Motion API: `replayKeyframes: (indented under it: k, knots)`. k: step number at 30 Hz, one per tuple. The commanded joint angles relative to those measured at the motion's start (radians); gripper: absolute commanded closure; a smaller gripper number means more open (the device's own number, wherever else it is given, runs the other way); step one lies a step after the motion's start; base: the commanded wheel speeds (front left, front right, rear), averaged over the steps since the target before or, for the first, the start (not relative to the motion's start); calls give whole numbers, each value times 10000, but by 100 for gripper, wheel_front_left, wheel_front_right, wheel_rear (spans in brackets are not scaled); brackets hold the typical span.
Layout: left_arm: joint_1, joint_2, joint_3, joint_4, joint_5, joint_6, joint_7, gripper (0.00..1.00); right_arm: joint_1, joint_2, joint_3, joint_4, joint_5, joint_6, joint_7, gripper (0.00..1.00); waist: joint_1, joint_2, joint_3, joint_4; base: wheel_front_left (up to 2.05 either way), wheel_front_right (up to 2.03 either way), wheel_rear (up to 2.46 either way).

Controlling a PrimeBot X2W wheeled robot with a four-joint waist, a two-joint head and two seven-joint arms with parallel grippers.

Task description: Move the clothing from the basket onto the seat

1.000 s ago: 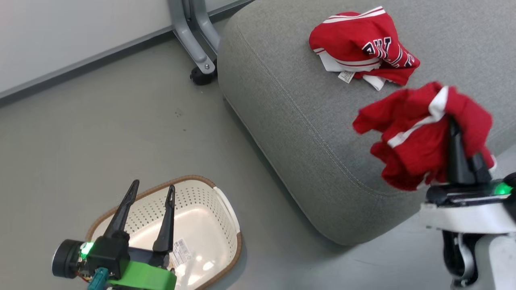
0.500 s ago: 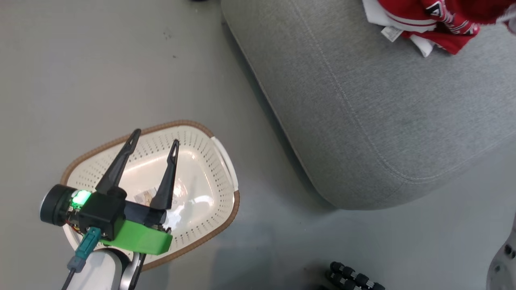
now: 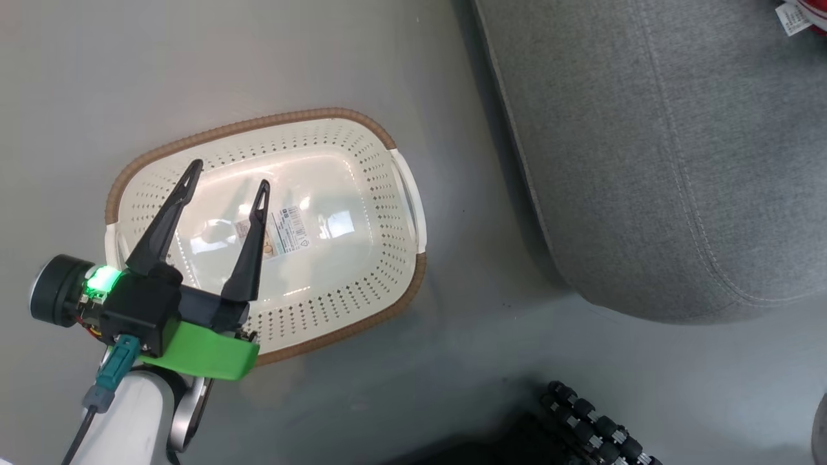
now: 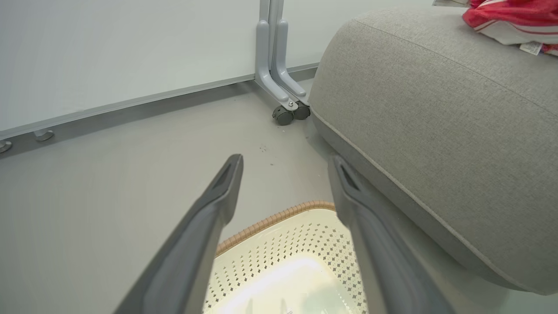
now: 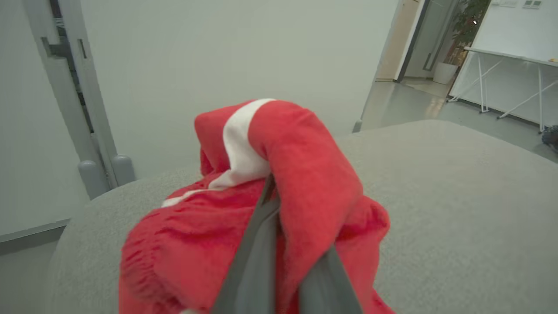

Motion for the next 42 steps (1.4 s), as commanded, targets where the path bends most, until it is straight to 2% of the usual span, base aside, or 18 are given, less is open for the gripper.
replayKeyframes:
  k: [1, 6, 9, 10, 11, 18, 25, 29, 33, 34, 38, 42]
  knots:
    - [7, 124, -7, -58, 61, -1, 44, 0, -19, 194, -330, 398, 246, -14, -26, 100, -3, 0, 339, 304, 0, 0, 0]
    - [145, 198, 49, 5, -56, 53, 60, 0, 162, 427, -788, 1442, 148, -12, -26, 100, -3, 0, 213, 217, 0, 0, 0]
    - [178, 268, 23, 127, 33, 59, 8, 0, 277, 435, -948, 1601, 104, -14, -26, 100, -3, 0, 10, 192, 0, 0, 0]
    - [167, 279, 6, 168, 47, 71, -16, 0, 339, 462, -1063, 1568, 118, -14, -26, 70, -3, 0, -81, 196, 0, 0, 0]
    - [164, 258, -3, 206, 31, 89, -32, 0, 384, 498, -1162, 1499, 170, -14, -26, 0, -3, 0, -171, 199, 0, 0, 0]
    - [286, -123, -194, 688, -179, 220, -310, 0, 1487, 764, -1530, 363, -94, -12, -27, 0, -3, 0, -1204, 276, 0, 0, 0]
    - [573, -734, -94, 1539, -670, 421, -719, 0, 3439, 1360, -659, -1390, -331, -12, -27, 0, -3, 0, -2408, 537, 0, 0, 0]
    - [695, -1101, 129, 2125, -701, 739, -915, 0, 4725, 1715, 861, -2354, -251, -14, -27, 0, -3, 0, -3247, 879, 0, 0, 0]
    - [944, -1598, 330, 2423, -701, 1092, -974, 0, 5703, 1668, 2544, -2853, -385, -14, -29, 0, -3, 0, -4142, 1313, 0, 0, 0]
    - [1124, -1793, 496, 2501, -739, 1143, -976, 0, 6094, 1716, 3374, -2939, -266, -14, -29, 0, -3, 0, -4613, 1585, 0, 0, 0]
    - [1568, -2155, 835, 2621, -769, 1121, -972, 0, 6680, 1600, 4912, -2853, -100, -14, -29, 0, -3, 0, -5580, 2166, 0, 0, 0]
    - [2126, -2368, 1218, 2710, -830, 1046, -971, 0, 7045, 1577, 5672, -2852, -149, -14, -29, 0, -3, 0, -6406, 2620, 0, 0, 0]
